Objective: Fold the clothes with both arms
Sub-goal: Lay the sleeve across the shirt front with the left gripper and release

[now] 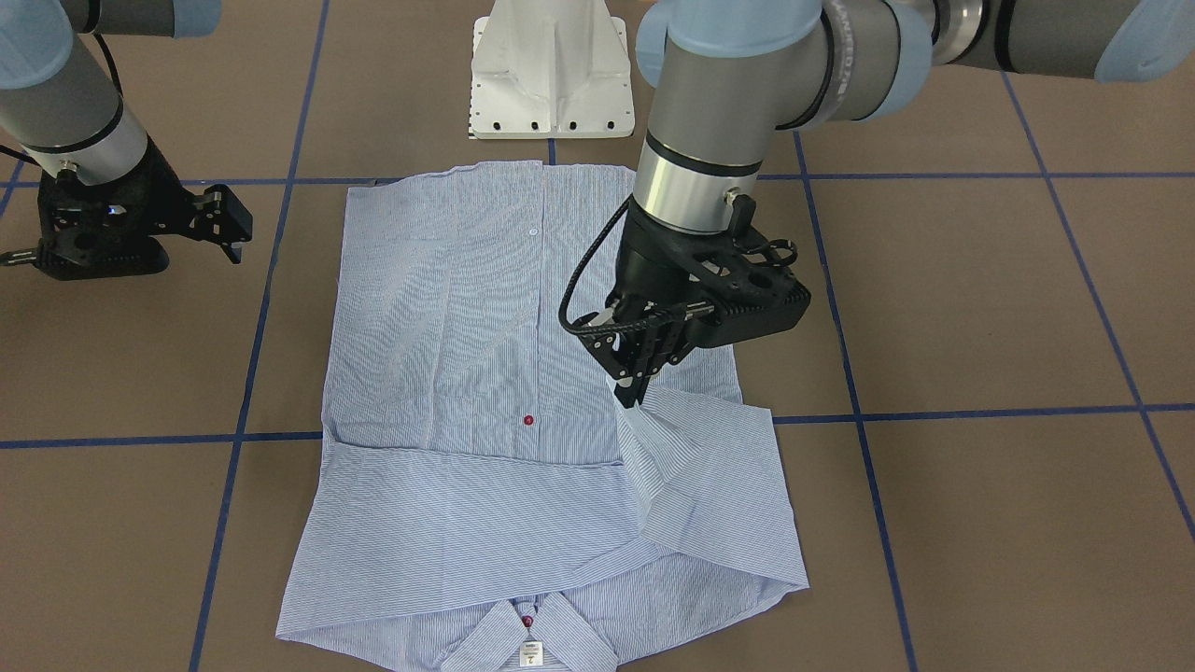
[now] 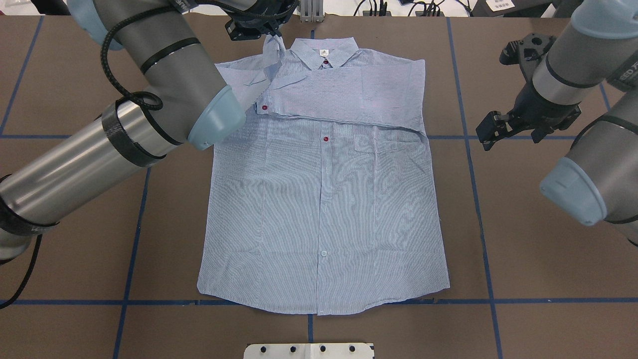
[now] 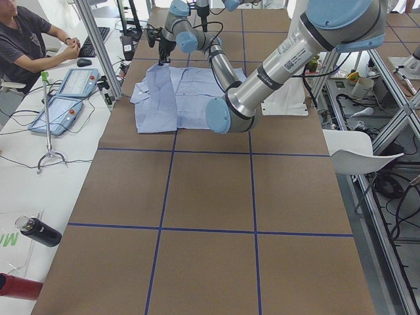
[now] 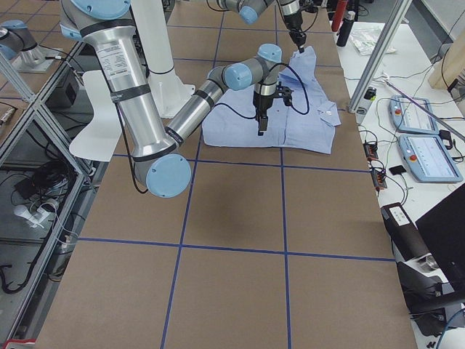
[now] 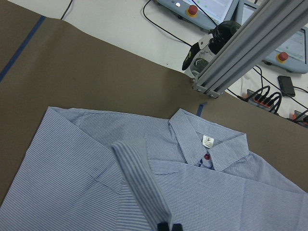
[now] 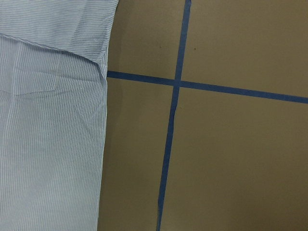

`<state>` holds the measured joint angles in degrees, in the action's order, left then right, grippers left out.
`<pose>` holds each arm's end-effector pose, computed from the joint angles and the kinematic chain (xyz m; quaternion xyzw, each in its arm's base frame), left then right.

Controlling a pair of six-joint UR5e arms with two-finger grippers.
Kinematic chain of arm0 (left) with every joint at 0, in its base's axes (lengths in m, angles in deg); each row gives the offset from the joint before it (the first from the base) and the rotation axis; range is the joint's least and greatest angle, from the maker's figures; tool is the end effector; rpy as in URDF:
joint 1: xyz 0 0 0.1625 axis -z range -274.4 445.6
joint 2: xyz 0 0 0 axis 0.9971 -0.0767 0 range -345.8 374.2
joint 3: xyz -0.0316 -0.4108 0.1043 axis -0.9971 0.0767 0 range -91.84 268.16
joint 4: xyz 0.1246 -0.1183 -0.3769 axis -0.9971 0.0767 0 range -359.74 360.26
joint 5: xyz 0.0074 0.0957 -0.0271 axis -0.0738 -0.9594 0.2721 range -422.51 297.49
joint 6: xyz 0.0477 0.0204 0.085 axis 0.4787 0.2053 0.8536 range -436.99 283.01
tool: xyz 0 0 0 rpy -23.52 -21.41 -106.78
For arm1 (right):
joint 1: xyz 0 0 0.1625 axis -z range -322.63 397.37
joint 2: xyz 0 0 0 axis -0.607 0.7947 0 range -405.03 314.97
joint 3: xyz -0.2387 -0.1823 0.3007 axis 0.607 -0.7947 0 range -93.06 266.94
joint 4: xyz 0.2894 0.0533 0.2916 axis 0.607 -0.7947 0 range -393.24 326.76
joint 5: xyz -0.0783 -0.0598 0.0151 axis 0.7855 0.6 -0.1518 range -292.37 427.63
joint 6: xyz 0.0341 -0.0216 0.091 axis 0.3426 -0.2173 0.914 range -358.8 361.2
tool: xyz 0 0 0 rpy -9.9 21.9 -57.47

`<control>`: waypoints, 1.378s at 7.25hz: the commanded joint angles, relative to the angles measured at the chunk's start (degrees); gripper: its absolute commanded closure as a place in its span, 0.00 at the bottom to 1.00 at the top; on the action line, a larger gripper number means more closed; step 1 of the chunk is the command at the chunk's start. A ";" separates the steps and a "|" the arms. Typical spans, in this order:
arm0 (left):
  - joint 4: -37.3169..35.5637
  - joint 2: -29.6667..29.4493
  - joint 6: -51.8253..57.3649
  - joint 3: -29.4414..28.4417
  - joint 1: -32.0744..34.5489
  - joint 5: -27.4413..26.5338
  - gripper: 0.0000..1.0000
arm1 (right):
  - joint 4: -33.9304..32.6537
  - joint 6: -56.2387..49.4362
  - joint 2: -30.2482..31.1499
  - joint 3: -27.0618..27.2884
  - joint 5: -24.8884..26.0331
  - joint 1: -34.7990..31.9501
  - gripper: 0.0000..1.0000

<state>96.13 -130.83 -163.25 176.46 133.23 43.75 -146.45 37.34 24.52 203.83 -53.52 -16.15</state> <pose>0.4044 -0.5998 0.0548 0.1012 0.4941 -0.2568 0.8245 -0.2553 -0.4829 0.3093 0.0068 -0.3308 -0.0588 0.9418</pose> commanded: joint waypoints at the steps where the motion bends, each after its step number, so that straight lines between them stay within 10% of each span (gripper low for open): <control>1: -0.07 -1.12 -2.24 -0.06 -1.21 0.79 1.00 | 0.00 -0.02 0.05 -0.09 0.03 0.00 0.00; 6: 1.76 -1.48 -4.80 -3.73 -9.70 -6.72 1.00 | 0.00 0.33 0.06 -0.44 0.21 0.09 0.00; 10: 18.62 -2.79 -5.15 -18.40 -16.41 -13.35 1.00 | 0.00 0.51 -0.03 -0.53 0.03 0.18 0.00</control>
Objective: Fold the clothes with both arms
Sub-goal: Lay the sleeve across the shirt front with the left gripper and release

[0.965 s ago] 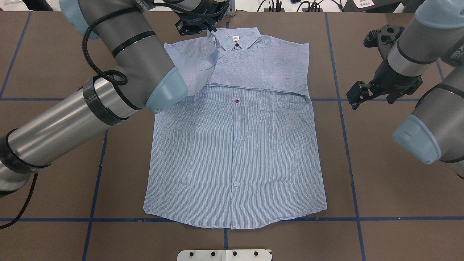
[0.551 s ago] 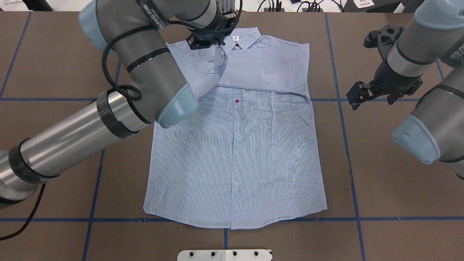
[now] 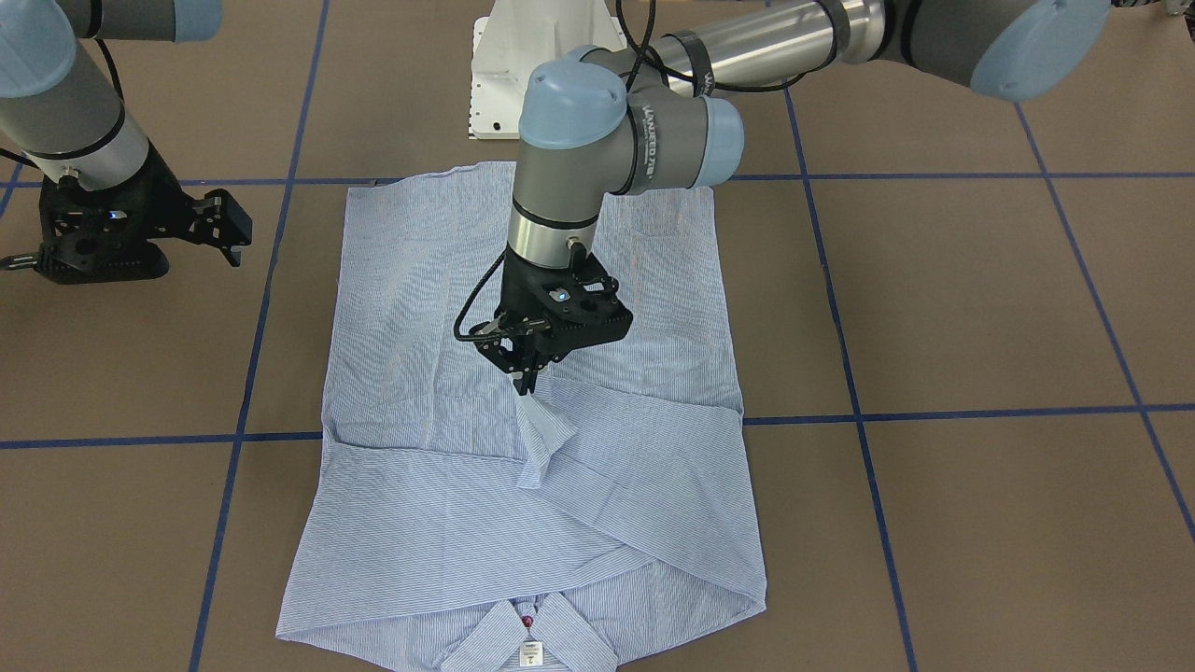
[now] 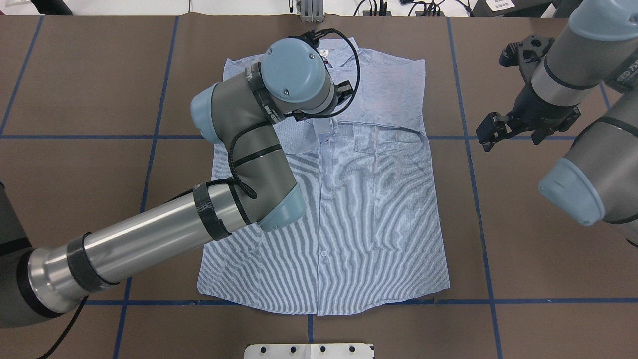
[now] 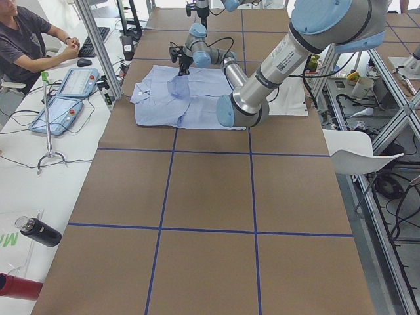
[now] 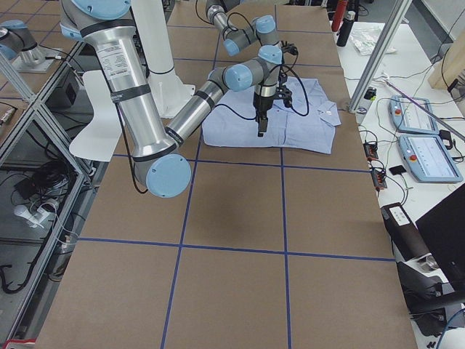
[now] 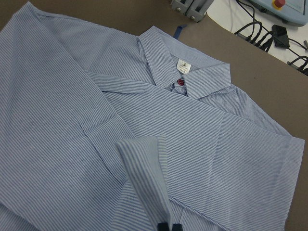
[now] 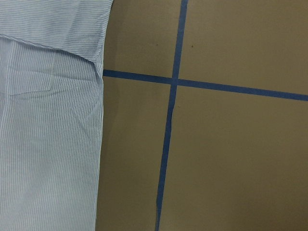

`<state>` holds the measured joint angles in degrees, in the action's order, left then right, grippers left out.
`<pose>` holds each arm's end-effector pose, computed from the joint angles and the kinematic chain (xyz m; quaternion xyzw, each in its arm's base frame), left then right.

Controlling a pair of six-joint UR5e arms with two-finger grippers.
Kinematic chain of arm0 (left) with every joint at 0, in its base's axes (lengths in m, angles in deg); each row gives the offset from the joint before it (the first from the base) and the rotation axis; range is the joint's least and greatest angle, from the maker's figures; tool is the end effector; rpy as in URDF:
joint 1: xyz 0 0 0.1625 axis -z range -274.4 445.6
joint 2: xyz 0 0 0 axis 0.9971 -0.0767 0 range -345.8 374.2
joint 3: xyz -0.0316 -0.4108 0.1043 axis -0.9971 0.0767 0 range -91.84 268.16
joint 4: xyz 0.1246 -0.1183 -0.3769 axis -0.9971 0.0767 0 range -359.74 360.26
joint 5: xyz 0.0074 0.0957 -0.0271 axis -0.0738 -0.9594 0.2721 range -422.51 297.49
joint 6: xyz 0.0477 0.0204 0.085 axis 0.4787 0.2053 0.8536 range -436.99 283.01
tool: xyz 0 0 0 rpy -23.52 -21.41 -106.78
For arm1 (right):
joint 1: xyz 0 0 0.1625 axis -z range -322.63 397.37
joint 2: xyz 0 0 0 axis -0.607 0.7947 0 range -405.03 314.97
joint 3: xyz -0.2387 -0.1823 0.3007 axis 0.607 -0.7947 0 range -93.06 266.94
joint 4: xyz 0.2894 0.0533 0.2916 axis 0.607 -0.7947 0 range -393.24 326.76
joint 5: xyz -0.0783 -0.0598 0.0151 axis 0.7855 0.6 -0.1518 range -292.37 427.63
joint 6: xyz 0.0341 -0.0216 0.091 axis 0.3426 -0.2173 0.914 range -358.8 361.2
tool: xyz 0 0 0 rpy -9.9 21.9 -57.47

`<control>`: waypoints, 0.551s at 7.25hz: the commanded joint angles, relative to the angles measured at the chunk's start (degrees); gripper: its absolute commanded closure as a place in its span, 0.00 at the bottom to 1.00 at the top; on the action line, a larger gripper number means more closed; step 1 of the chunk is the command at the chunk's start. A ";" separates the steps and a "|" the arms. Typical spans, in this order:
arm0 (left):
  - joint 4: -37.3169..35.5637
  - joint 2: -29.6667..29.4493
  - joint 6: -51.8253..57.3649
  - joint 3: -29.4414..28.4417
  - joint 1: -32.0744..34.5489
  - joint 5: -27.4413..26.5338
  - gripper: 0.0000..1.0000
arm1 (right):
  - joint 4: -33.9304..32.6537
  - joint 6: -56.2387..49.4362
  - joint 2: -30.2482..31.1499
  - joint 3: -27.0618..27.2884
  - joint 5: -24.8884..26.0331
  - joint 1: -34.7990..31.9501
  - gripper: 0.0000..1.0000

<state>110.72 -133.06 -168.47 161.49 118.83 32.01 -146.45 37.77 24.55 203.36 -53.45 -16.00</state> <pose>0.5924 -0.5382 0.0979 0.1062 0.4976 -0.2375 0.8275 -0.2577 -0.4839 0.3128 0.0021 -0.3281 -0.0552 0.9430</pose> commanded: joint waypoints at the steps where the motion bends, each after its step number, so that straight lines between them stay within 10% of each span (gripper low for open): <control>1: 8.67 -1.00 0.16 -6.24 -2.81 -2.15 1.00 | 0.00 0.08 -0.06 -0.05 -0.03 0.02 0.00; 4: 15.90 -1.00 4.02 -7.68 -5.71 -2.41 1.00 | 0.00 0.08 -0.24 -0.14 -0.12 0.02 0.00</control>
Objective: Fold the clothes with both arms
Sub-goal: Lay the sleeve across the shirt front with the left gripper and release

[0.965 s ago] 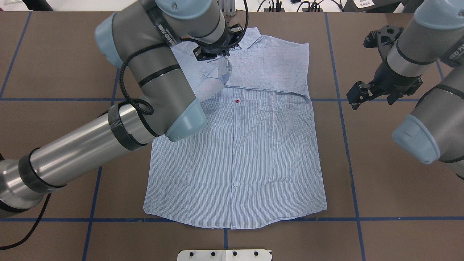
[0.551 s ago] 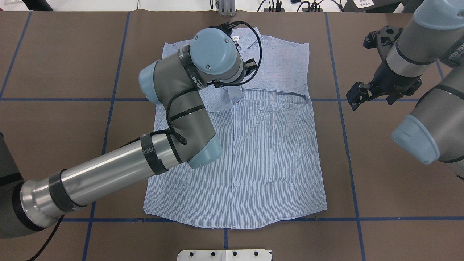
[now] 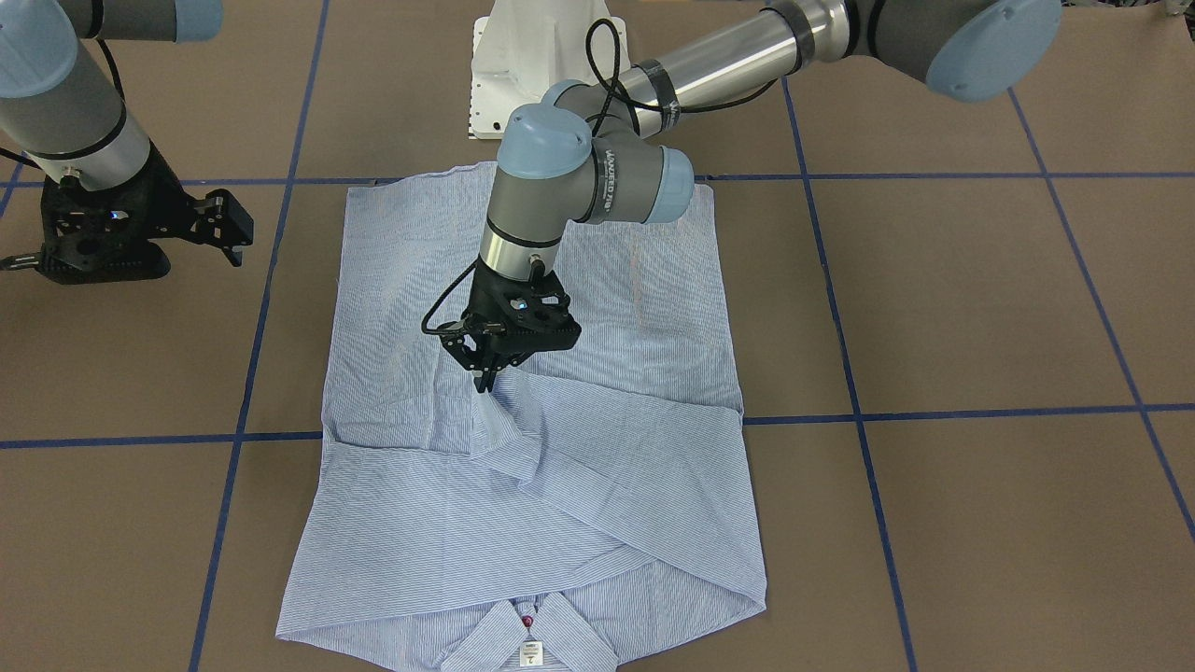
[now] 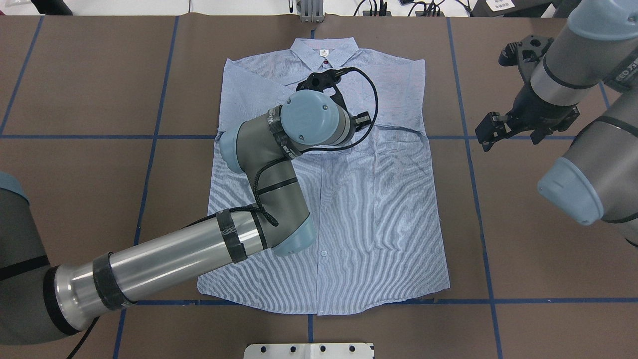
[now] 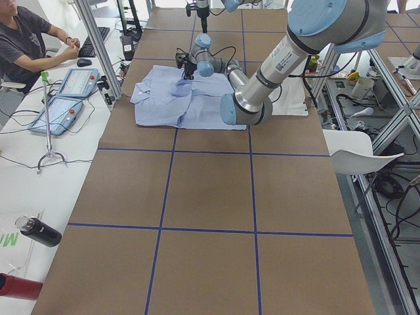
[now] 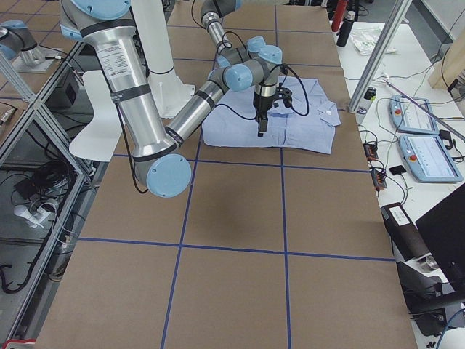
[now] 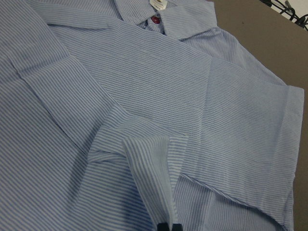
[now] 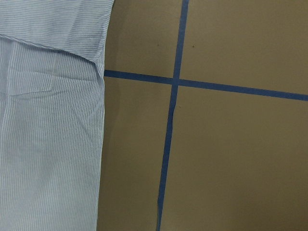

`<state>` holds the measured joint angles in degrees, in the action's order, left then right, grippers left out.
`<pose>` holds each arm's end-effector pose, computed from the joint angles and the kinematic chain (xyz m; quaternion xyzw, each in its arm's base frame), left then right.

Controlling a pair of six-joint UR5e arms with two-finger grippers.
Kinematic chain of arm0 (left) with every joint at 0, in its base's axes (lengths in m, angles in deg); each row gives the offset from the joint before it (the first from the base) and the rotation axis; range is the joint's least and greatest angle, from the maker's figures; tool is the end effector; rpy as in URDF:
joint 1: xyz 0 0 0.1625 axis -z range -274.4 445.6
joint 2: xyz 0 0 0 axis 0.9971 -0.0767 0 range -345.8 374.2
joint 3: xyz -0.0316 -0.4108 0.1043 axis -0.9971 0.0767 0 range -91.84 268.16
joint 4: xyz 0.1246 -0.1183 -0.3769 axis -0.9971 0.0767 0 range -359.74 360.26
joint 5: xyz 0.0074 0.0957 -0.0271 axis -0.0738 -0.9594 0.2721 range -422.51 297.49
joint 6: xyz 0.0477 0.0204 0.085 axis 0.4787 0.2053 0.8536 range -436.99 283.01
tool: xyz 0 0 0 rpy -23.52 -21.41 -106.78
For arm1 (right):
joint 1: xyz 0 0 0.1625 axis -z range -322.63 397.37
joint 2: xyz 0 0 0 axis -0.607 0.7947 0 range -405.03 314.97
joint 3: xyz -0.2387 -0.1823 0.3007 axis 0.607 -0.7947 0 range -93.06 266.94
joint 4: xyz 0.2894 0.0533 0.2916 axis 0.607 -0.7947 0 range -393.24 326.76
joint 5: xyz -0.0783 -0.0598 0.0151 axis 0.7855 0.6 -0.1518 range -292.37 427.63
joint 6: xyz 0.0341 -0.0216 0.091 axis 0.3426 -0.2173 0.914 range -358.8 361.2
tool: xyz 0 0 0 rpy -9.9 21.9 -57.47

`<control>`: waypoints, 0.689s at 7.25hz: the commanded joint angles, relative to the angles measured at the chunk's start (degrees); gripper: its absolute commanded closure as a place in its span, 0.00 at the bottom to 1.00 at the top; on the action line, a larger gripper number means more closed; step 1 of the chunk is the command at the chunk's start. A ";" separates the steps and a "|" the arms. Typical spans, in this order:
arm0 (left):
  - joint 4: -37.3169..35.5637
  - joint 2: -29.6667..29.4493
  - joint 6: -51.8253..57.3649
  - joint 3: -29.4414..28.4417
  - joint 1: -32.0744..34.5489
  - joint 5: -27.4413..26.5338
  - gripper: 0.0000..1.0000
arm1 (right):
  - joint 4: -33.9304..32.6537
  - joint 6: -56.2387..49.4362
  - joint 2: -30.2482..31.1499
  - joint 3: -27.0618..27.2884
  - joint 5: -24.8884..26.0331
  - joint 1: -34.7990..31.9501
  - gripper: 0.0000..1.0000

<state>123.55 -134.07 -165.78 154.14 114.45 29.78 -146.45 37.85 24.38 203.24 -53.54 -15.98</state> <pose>0.6521 -0.5069 0.1111 0.1281 0.5411 -0.1877 0.8096 -0.2585 -0.4845 0.3120 0.0016 -0.3289 -0.0550 0.9428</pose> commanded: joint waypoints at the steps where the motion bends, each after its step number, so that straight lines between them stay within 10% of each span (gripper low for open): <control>1: 4.06 -0.34 1.34 -0.42 -2.21 -1.23 1.00 | 0.00 0.00 -0.07 -0.02 -0.03 0.00 0.00; 2: 4.24 -0.43 1.34 -0.33 -2.66 -1.15 0.81 | 0.00 0.00 0.01 -0.02 -0.03 0.00 0.00; 3: 6.42 -0.35 1.34 -0.42 -3.79 -1.24 0.18 | 0.00 0.00 0.01 -0.28 -0.03 0.00 0.00; 5: 6.88 -0.96 1.34 0.11 -5.82 -2.46 0.00 | 0.00 0.00 0.10 -0.37 0.06 -0.09 0.00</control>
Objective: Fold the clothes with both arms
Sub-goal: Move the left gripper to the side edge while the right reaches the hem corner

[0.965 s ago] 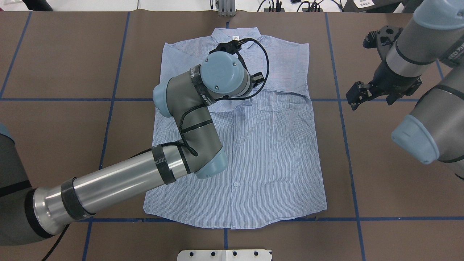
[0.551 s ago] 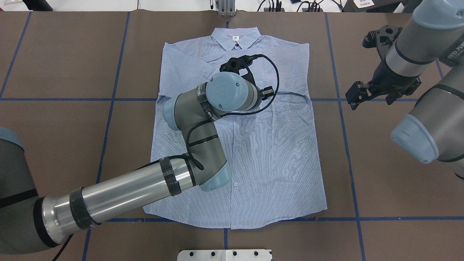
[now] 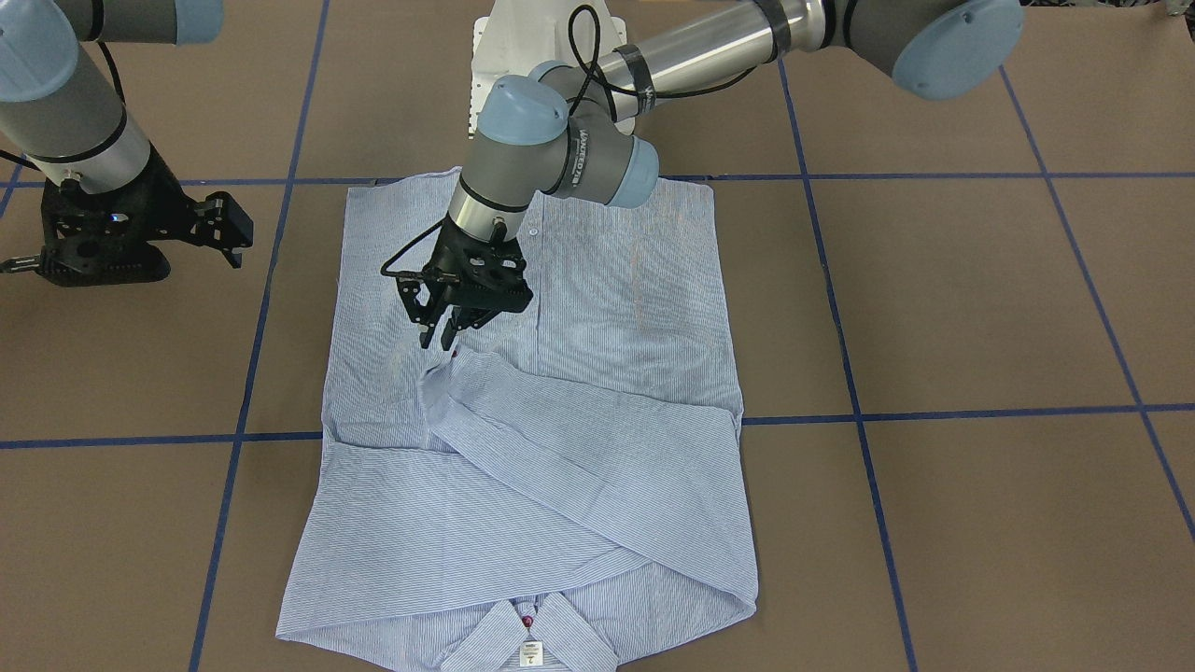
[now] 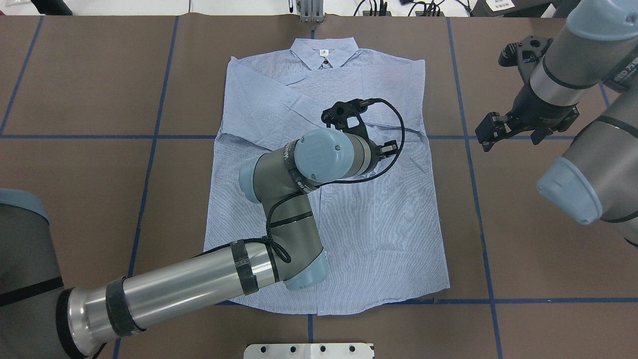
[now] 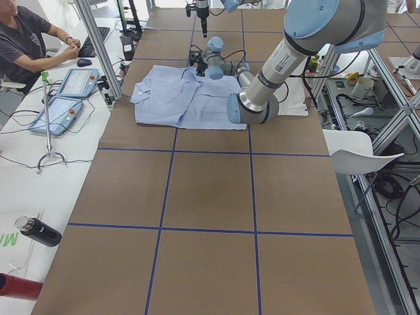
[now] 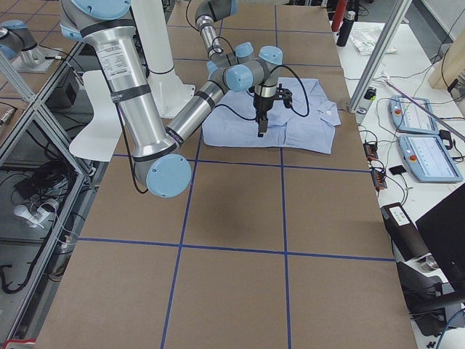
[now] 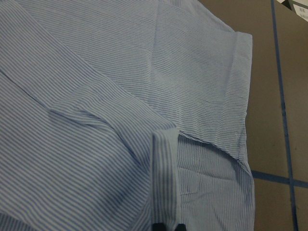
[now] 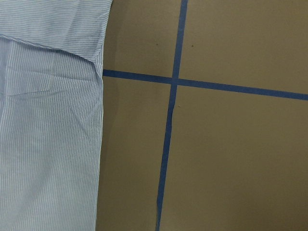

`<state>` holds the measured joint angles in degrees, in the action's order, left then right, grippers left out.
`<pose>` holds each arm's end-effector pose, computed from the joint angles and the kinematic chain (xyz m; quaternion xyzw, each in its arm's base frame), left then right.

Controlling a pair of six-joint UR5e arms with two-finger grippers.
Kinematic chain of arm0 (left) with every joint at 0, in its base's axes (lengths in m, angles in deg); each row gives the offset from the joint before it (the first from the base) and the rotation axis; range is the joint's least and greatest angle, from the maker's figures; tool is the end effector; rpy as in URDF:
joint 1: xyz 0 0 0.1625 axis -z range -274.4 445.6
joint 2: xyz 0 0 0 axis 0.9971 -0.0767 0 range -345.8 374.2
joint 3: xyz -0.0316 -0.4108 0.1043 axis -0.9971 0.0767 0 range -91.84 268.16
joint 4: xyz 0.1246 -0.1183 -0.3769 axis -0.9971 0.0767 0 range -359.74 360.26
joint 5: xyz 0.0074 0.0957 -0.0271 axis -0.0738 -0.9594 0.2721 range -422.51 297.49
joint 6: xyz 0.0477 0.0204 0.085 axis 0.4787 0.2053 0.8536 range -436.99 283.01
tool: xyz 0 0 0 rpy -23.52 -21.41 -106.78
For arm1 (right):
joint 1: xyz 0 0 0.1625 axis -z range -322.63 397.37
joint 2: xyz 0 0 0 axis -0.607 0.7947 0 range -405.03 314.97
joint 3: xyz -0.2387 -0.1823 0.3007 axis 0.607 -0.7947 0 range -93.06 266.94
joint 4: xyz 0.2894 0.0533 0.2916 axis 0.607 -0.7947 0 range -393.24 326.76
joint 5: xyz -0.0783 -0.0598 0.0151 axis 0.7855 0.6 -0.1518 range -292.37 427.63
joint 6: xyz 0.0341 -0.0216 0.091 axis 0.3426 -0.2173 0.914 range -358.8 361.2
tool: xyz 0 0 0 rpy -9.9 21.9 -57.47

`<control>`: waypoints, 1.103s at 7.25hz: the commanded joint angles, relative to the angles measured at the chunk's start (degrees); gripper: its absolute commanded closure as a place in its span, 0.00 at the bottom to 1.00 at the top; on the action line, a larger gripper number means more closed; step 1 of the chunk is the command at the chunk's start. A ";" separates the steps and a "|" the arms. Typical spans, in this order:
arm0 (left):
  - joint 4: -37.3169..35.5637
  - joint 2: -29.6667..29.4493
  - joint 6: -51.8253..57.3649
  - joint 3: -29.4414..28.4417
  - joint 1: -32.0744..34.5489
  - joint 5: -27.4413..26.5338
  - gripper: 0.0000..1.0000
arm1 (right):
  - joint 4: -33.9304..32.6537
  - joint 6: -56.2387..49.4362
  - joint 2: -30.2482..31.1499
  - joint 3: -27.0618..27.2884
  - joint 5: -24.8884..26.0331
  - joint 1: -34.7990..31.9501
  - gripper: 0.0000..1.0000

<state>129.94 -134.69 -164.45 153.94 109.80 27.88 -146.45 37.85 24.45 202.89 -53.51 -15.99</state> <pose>0.6837 -0.4527 0.0898 0.1371 0.5886 -0.1476 0.7829 -0.2592 -0.4856 0.3151 -0.0011 -0.3268 -0.0539 0.9435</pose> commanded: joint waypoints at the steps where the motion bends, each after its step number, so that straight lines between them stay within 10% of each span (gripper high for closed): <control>1: 0.75 -0.43 -0.17 0.66 -1.43 -0.56 0.00 | 0.00 0.00 0.03 -0.03 0.03 -0.08 0.00; 5: -0.65 2.88 -0.17 3.72 -1.00 -0.30 0.00 | 0.87 0.78 0.03 1.63 -0.32 0.27 0.00; 8: -12.13 12.98 2.01 21.52 3.30 1.88 0.00 | 17.52 13.41 6.86 3.92 -0.85 7.71 0.00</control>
<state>122.68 -125.79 -163.89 167.63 111.31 28.42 -136.05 46.20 27.98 205.83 -54.21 -11.85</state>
